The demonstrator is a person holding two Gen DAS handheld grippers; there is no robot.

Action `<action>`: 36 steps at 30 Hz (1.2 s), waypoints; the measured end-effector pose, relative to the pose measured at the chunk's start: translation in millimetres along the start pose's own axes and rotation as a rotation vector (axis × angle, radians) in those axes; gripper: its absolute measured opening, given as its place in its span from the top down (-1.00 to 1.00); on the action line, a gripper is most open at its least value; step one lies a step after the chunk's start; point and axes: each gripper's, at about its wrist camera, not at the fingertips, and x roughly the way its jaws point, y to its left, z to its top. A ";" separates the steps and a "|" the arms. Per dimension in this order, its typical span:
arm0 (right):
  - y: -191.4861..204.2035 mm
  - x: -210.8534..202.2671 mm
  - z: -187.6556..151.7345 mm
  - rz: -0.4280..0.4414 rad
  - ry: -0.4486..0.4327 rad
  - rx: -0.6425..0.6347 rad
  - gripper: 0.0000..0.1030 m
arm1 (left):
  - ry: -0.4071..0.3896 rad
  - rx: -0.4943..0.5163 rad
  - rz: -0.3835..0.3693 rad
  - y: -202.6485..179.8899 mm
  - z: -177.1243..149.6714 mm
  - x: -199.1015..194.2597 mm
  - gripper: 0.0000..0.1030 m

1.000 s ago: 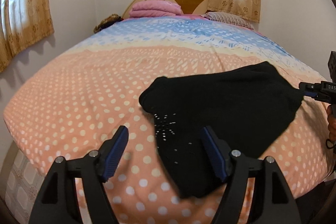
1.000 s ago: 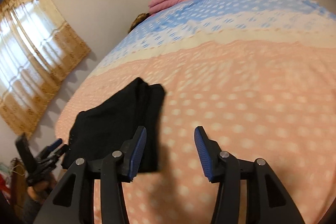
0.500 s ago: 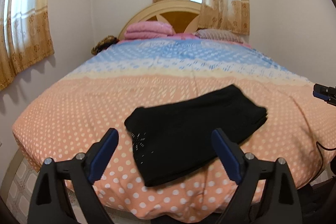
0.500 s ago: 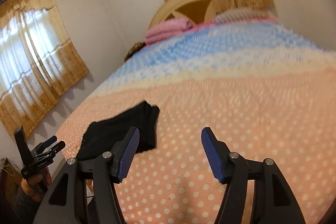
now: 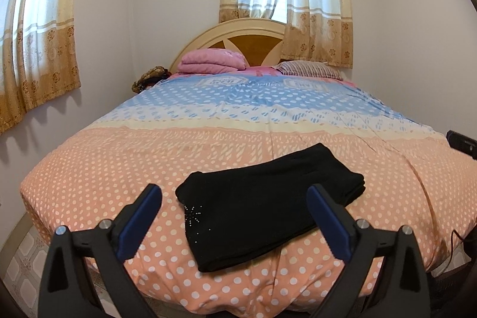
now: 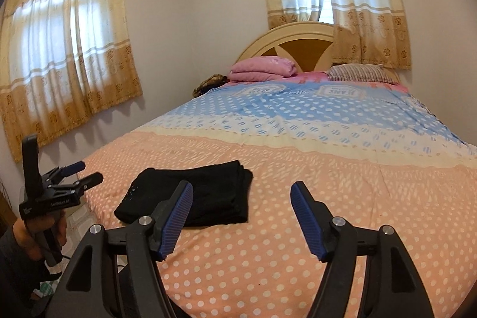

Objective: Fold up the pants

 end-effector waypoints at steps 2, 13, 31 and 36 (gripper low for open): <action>0.5 1.7 -1.3 -0.004 0.003 0.000 -0.35 | -0.001 -0.003 0.001 0.5 0.0 -0.6 -0.95; 0.8 2.5 -2.9 -0.001 0.006 0.000 -0.35 | -0.002 -0.007 0.002 0.0 -0.2 -0.7 -0.95; 5.4 3.6 -4.5 0.006 0.006 -0.007 -0.35 | 0.009 -0.002 0.000 0.3 -1.6 1.1 -1.00; 6.1 3.2 -4.3 0.006 0.004 -0.008 -0.35 | 0.015 0.000 0.001 0.9 -1.7 1.6 -1.00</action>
